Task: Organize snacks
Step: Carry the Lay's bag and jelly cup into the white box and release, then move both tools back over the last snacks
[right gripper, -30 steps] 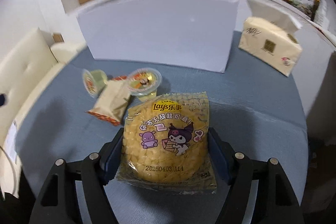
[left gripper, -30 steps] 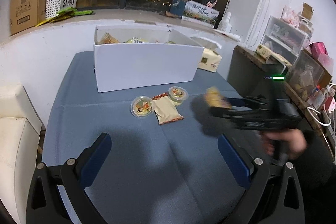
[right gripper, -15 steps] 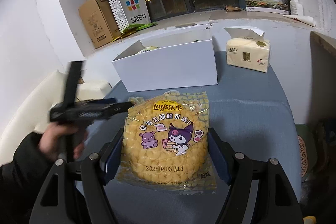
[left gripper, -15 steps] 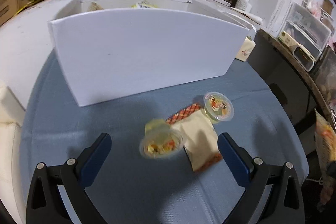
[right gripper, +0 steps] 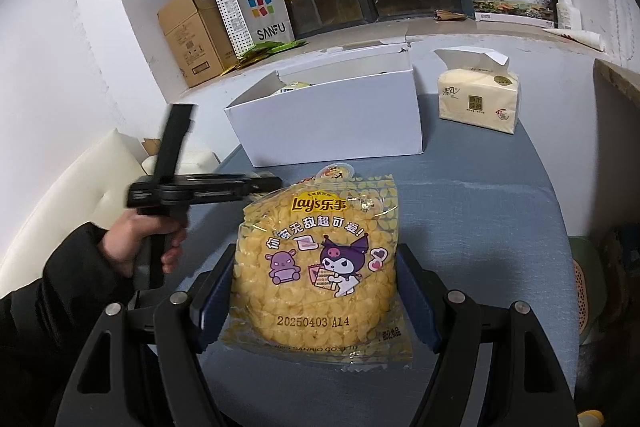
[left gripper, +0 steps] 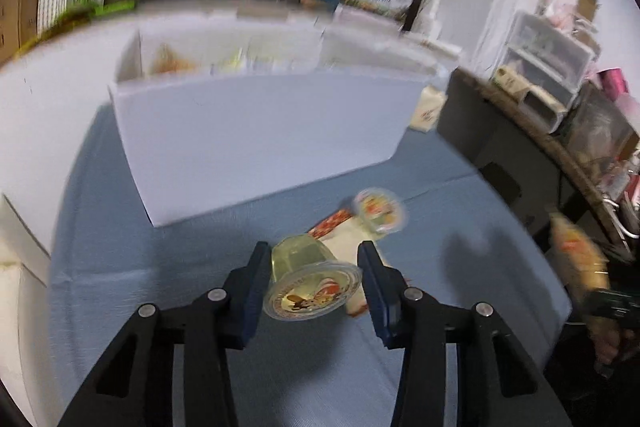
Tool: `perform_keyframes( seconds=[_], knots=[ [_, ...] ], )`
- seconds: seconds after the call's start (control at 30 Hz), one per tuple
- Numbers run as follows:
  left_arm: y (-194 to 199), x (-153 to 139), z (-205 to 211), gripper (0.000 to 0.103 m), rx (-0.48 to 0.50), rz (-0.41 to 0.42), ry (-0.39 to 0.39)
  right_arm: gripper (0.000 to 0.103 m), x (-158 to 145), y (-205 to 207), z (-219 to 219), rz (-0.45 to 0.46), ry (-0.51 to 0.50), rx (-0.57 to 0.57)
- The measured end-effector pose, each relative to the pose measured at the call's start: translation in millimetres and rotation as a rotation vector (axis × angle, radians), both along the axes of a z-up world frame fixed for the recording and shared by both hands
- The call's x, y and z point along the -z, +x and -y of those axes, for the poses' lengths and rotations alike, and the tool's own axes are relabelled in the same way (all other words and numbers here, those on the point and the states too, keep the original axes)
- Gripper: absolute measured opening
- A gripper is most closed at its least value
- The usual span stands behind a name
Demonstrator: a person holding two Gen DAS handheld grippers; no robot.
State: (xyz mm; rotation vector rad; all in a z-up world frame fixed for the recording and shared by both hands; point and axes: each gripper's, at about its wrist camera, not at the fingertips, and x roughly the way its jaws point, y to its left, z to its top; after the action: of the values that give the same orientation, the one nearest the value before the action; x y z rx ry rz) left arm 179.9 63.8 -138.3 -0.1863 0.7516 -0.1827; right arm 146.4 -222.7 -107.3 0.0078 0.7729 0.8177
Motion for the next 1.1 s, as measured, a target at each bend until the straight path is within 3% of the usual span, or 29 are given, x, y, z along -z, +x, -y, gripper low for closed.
perform_keyframes(
  seconds=[0.2,0.3,0.4,0.6,0.83,0.87,0.9,0.93,0.97,1.0,1.07,1.1],
  knots=[
    [-19,-61,-12,0.049,-0.017,0.154,-0.024,0.078,-6,10,-17,0.014,-0.006,-0.010],
    [-8,-97,-29,0.049,-0.072,0.233,-0.022,0.078,-24,27,-34,0.053,-0.001,-0.013],
    [17,-120,-53,0.049,-0.101,0.260,-0.051,0.078,-50,58,-54,0.086,0.035,-0.019],
    [88,-126,-86,0.048,-0.148,0.197,-0.061,0.078,-83,153,-97,0.024,0.060,0.033],
    [145,-99,-98,0.049,-0.193,0.118,-0.006,0.078,-76,229,-140,-0.027,-0.074,0.084],
    [149,-96,-99,0.050,-0.203,0.100,0.000,0.078,-75,233,-145,-0.014,-0.113,0.090],
    [149,-92,-100,0.064,-0.213,0.083,-0.010,0.078,-74,236,-150,0.002,-0.139,0.096],
    [148,-89,-103,0.077,-0.233,0.074,-0.022,0.079,-73,238,-153,0.006,-0.150,0.090],
    [145,-89,-105,0.103,-0.263,0.080,-0.023,0.079,-71,240,-153,-0.001,-0.156,0.087],
    [138,-90,-106,0.103,-0.274,0.103,-0.023,0.081,-69,242,-155,-0.011,-0.160,0.081],
    [129,-92,-105,0.103,-0.271,0.120,-0.017,0.103,-69,242,-155,-0.005,-0.147,0.076],
    [126,-94,-105,0.103,-0.266,0.118,-0.013,0.103,-71,238,-153,0.025,-0.142,0.083]
  ],
)
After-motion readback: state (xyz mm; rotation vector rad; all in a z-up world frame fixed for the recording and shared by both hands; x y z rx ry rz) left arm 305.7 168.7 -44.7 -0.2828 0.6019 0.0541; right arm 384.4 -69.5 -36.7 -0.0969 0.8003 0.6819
